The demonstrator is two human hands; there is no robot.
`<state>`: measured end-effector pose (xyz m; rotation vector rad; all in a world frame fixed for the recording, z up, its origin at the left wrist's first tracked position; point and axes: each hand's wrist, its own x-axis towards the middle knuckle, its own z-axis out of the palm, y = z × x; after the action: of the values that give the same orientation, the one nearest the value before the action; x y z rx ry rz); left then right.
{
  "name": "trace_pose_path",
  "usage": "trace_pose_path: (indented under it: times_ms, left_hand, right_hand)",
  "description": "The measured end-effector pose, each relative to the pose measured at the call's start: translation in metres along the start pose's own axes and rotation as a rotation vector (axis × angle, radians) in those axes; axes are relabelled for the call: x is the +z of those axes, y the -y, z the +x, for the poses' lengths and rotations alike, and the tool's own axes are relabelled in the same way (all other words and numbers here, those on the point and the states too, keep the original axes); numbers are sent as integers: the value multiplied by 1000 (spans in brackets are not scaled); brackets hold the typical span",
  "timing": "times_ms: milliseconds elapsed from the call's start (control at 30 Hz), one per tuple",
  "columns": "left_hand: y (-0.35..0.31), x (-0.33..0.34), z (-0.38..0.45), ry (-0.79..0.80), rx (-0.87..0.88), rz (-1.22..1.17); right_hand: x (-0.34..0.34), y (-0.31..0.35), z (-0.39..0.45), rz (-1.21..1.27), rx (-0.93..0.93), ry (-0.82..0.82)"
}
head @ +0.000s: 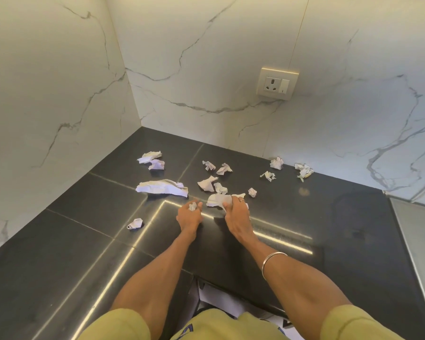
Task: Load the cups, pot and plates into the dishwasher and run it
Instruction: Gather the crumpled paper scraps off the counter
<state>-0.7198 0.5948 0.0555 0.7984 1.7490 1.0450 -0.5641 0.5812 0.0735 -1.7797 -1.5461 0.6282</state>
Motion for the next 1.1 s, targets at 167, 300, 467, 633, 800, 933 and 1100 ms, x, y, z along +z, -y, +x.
trace_pose_path:
  times_ms: [167, 300, 467, 633, 800, 933, 1100]
  left_hand:
    - [-23, 13, -8, 238, -231, -346]
    - [-24, 13, -3, 242, -271, -444]
    - [-10, 9, 3, 256, -303, -453]
    - [-5, 5, 8, 190, -376, -482]
    - [-6, -1, 1, 179, -384, -589]
    - [-9, -2, -3, 213, -390, -680]
    - [-7, 0, 5, 190, -385, -584]
  right_hand:
    - [14, 33, 13, 110, 57, 155]
    - [26, 41, 12, 84, 34, 215]
    - [20, 45, 7, 29, -80, 236]
    - [22, 37, 11, 191, -32, 239]
    - [27, 20, 19, -19, -73, 57]
    - [27, 2, 25, -276, -117, 187]
    - [34, -11, 28, -275, -112, 189]
